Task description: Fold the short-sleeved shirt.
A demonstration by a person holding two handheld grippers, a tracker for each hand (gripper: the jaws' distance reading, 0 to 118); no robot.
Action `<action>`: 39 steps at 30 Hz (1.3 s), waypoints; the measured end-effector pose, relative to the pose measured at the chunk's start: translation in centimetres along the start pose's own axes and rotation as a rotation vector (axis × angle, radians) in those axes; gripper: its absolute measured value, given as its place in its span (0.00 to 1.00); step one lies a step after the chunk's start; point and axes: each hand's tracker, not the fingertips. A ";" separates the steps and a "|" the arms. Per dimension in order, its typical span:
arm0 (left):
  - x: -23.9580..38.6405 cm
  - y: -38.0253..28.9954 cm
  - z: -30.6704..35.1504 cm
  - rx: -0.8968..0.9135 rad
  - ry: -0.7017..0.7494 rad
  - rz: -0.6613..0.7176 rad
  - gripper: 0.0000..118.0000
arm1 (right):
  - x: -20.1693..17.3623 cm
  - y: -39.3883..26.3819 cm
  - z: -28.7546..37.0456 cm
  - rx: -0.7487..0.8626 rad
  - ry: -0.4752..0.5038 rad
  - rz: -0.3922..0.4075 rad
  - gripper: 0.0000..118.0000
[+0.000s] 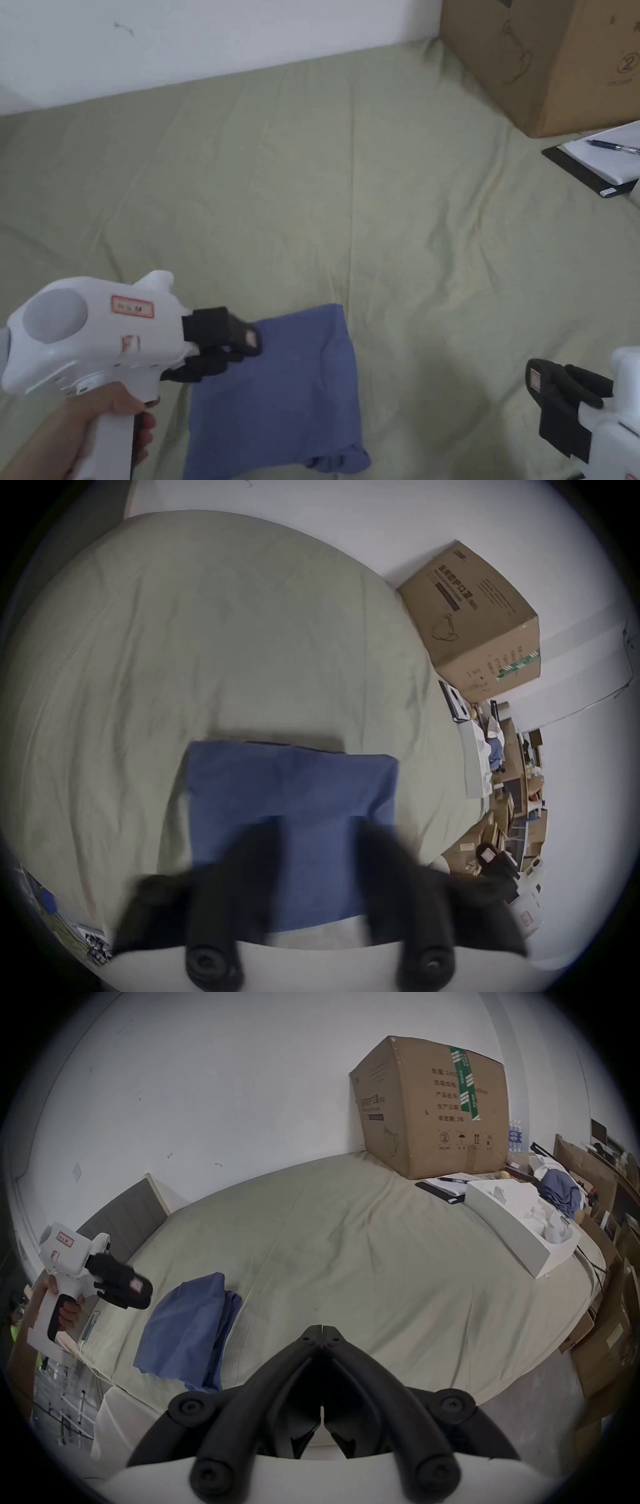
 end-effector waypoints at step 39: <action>-12.8 -4.4 4.5 0.087 -0.174 0.126 0.04 | -14.9 -0.6 -13.7 -0.226 0.354 0.190 0.00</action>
